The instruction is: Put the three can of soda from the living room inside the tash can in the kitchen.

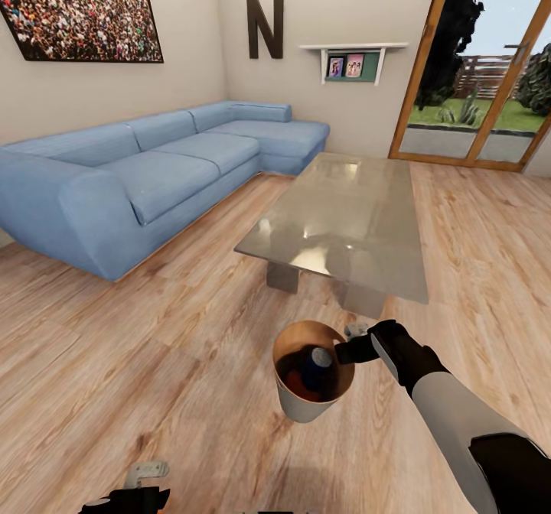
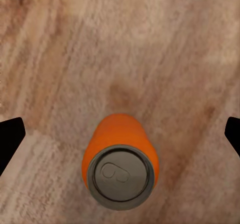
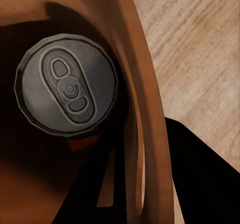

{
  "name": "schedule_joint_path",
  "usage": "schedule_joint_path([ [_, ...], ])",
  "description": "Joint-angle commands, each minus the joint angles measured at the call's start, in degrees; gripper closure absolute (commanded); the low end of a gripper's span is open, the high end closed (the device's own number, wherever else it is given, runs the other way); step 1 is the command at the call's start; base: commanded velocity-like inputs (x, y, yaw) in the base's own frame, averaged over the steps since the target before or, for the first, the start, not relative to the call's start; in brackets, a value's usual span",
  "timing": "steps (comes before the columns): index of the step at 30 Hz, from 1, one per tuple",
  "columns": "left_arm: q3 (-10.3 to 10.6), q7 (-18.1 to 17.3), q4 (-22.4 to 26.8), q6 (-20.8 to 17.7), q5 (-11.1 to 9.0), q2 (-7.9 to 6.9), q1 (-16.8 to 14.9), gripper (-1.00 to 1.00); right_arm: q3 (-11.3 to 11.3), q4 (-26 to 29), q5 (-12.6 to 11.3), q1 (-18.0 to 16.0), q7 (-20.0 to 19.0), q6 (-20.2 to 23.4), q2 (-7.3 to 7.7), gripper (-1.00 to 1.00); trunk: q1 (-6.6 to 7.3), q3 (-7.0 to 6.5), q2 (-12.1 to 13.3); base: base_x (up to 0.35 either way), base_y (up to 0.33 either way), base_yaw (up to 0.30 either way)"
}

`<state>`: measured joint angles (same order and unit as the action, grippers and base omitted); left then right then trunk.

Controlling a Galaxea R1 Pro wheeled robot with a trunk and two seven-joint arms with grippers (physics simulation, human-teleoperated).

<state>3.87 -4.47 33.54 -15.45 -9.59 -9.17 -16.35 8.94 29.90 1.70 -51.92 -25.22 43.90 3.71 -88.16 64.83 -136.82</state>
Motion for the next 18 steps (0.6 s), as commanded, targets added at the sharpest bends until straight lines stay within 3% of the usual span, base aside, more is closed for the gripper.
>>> schedule_joint_path([
  [1, 0.00, 0.04, -0.02, 0.02, 0.03, 0.01, 0.00, -1.00, -0.05, 0.15, -0.97, -0.02, 0.23, 0.20, 0.02, 1.00, 0.01, -0.01, 0.00, 0.002, 0.000, 0.000],
  [7, 0.00, 0.15, 0.00, 0.06, 0.08, 0.03, 0.00, -1.00, -0.13, 3.09, -1.05, -0.02, -0.09, 0.89, 0.04, 1.00, 0.01, -0.01, 0.00, 0.000, 0.000, 0.000],
  [11, 0.00, 0.16, 0.03, 0.05, 0.09, 0.03, 0.00, -1.00, -0.21, 7.46, -1.09, 0.03, -0.20, 4.70, 0.15, 1.00, -0.87, 0.71, -1.61, 0.000, 0.000, 0.000],
  [12, -0.01, 0.16, 0.03, 0.07, 0.06, 0.03, 0.00, -1.00, -0.60, 11.41, -1.10, 0.99, -0.29, 7.37, 0.19, 1.00, -1.09, 0.89, -2.01, 0.000, 0.000, 0.000],
  [18, -0.01, 0.16, 0.04, 0.07, 0.09, 0.03, 0.00, -1.00, -0.89, 17.55, -1.09, 3.65, -0.33, 11.19, 0.02, 1.00, -2.41, 1.97, -4.41, 0.000, 0.000, 0.000],
])
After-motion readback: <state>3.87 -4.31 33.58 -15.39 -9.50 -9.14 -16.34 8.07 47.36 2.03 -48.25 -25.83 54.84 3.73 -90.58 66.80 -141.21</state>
